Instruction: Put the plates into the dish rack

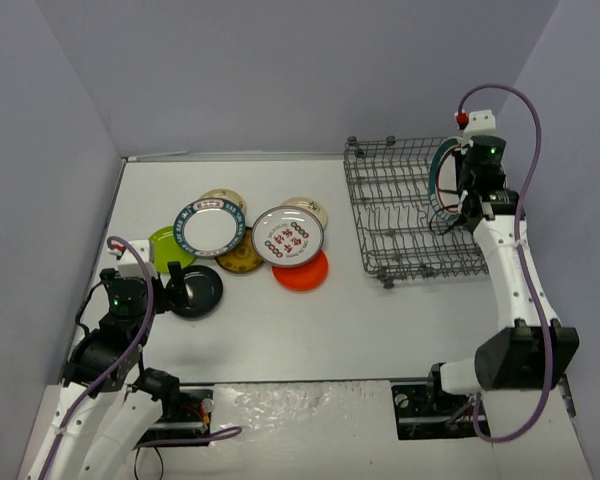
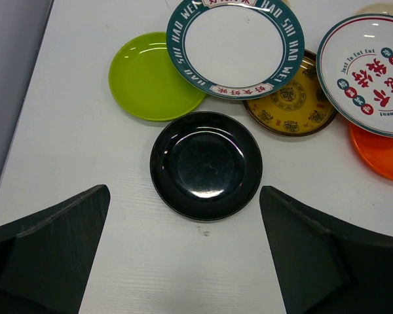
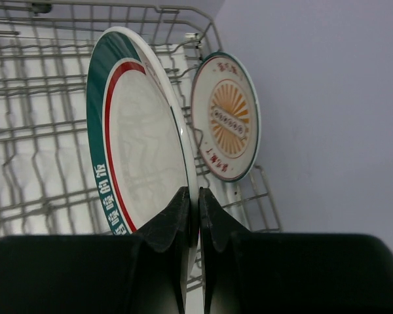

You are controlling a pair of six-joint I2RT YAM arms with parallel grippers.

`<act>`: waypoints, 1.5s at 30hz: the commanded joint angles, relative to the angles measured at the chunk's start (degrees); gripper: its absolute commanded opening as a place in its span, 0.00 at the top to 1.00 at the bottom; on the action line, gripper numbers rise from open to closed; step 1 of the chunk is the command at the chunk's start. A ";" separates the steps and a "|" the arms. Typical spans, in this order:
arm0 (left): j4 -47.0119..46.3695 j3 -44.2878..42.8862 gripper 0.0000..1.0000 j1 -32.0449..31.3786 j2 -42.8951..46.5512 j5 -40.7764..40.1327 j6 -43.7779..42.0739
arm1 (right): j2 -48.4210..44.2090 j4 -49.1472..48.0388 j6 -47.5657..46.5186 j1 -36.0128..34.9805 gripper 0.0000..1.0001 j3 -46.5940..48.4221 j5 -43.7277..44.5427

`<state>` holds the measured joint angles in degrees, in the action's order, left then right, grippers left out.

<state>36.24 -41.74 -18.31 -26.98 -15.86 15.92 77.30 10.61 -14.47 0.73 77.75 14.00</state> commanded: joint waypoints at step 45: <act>-3.20 -2.39 0.03 0.11 -0.97 0.83 -0.65 | 19.43 -30.23 -18.77 10.59 1.00 4.25 2.98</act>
<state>36.53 -41.74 -18.31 -26.63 -15.18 15.64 101.19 -10.63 -32.59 10.92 81.08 14.55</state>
